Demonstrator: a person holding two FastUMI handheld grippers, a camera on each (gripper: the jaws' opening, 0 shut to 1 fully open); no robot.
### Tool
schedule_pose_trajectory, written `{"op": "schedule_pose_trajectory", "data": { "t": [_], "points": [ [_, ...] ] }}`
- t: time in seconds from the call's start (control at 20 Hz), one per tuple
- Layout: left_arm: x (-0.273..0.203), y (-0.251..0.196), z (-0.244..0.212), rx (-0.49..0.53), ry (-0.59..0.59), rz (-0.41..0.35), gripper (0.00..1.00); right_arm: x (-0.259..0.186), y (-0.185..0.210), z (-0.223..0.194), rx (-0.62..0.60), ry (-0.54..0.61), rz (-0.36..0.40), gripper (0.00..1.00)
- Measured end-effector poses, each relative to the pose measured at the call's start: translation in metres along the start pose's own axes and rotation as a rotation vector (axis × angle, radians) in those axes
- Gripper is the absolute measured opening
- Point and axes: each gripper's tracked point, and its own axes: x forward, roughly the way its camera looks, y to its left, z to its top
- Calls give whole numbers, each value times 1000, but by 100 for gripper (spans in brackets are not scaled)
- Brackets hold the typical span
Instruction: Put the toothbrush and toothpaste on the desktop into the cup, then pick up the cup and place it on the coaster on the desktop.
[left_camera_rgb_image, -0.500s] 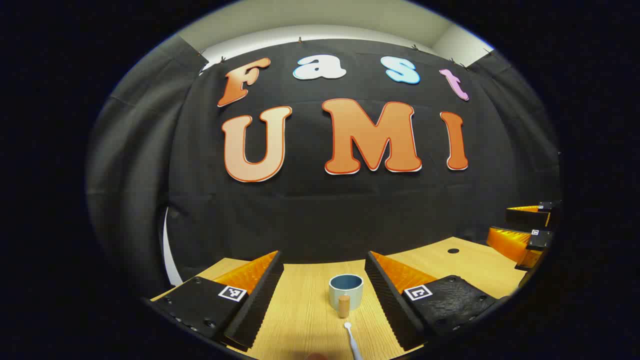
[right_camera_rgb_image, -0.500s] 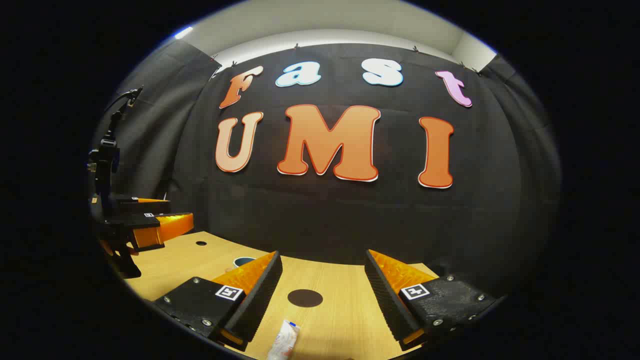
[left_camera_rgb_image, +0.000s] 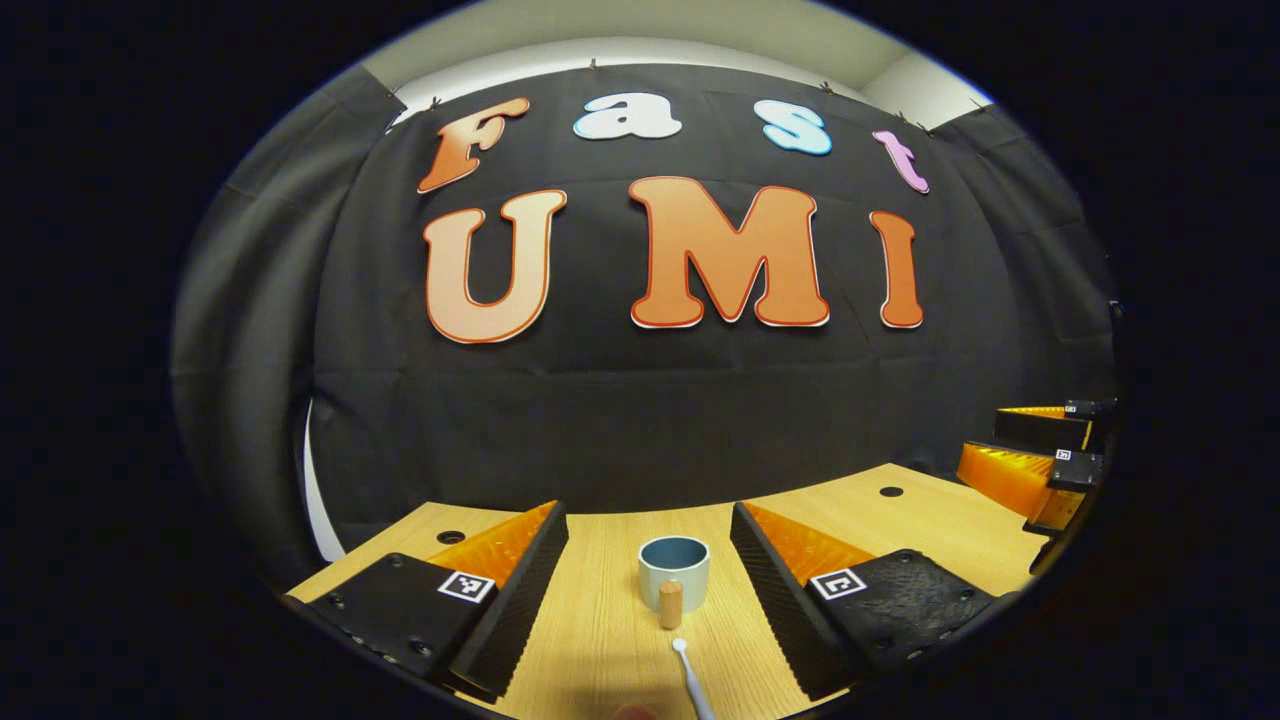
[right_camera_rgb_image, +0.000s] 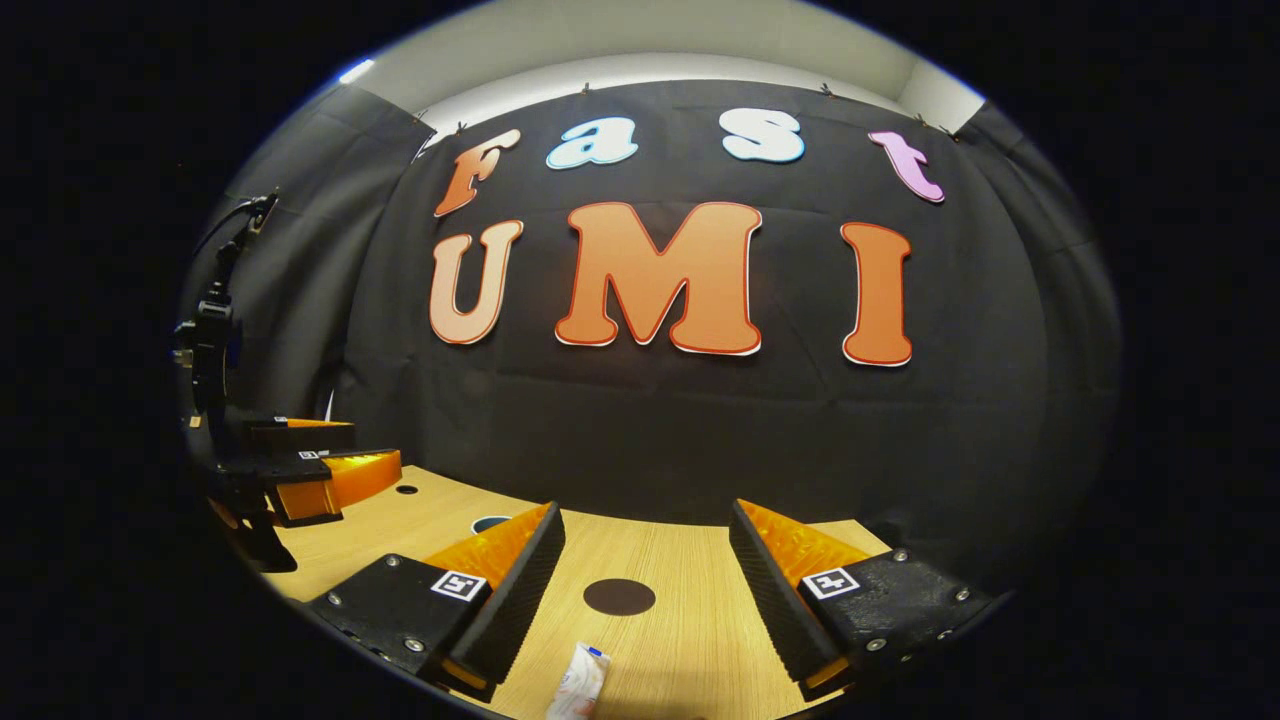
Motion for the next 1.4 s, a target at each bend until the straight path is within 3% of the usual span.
{"op": "schedule_pose_trajectory", "data": {
  "t": [0.4, 0.65, 0.95, 1.4],
  "points": [
    [3, -2, -2, -14, 4, 9, 98, 5, 4, -14, -29, 26, 8, 99],
    [7, -11, -33, -18, 93, -9, 99, 6, 13, -73, 40, 201, 67, 98],
    [5, -37, -101, -37, 298, -97, 99, 8, 18, -117, 71, 324, 90, 99],
    [-2, -37, -178, -26, 559, -89, 99, -2, 30, -188, 98, 575, 112, 97]
  ]
}}
